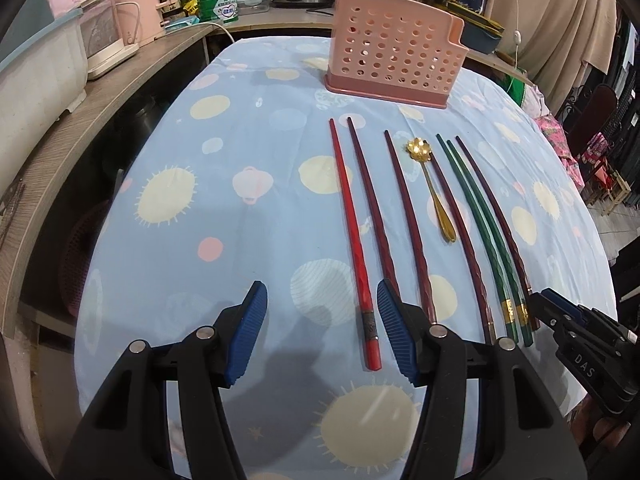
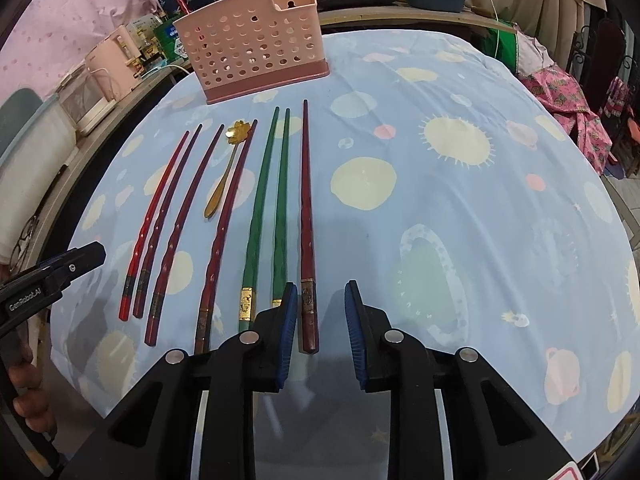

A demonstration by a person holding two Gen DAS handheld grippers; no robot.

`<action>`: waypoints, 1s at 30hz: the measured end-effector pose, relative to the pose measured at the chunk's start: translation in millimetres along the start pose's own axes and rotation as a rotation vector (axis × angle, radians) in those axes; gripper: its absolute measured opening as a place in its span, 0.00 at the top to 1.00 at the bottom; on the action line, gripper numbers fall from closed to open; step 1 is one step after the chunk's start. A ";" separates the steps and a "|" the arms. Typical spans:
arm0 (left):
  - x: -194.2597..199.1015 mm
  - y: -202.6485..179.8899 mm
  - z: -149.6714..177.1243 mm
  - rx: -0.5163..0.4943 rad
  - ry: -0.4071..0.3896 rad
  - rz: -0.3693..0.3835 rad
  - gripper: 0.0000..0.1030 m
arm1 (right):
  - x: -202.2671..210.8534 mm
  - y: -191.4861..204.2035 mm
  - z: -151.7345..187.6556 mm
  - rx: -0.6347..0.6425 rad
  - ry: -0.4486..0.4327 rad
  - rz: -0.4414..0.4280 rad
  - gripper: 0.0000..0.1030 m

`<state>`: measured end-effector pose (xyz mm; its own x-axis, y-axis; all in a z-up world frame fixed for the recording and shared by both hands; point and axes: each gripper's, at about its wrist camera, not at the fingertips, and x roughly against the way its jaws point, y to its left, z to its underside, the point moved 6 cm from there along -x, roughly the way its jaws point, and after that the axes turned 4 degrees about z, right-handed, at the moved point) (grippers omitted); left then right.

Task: Organize utensils
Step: 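Move both open tools back down over the remaining chopsticks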

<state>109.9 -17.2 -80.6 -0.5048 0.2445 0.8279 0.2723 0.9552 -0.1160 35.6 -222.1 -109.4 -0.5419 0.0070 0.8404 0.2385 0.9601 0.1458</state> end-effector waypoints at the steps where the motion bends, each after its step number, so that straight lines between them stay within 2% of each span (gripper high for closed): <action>1: -0.8 -1.1 0.8 -0.002 0.003 0.002 0.47 | -1.0 -0.5 0.1 -0.001 0.002 0.000 0.81; 9: -3.9 -3.9 7.2 -0.005 0.020 0.013 0.47 | -1.6 -3.7 2.1 -0.004 0.002 0.019 0.92; 20: -12.0 -7.6 14.5 -0.009 0.052 0.027 0.48 | -0.5 -5.6 3.1 -0.012 -0.001 0.023 0.92; 26: -19.4 -4.4 21.8 0.006 0.092 0.031 0.59 | -0.1 -5.6 3.4 -0.013 -0.001 0.022 0.92; 30: -18.1 -5.4 22.8 0.000 0.091 0.040 0.66 | -0.2 -5.5 3.3 -0.014 -0.001 0.022 0.92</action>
<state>98.9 -23.0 -107.4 -0.4169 0.2664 0.8690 0.2905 0.9450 -0.1504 31.8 -226.4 -112.2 -0.5371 0.0283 0.8430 0.2613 0.9559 0.1344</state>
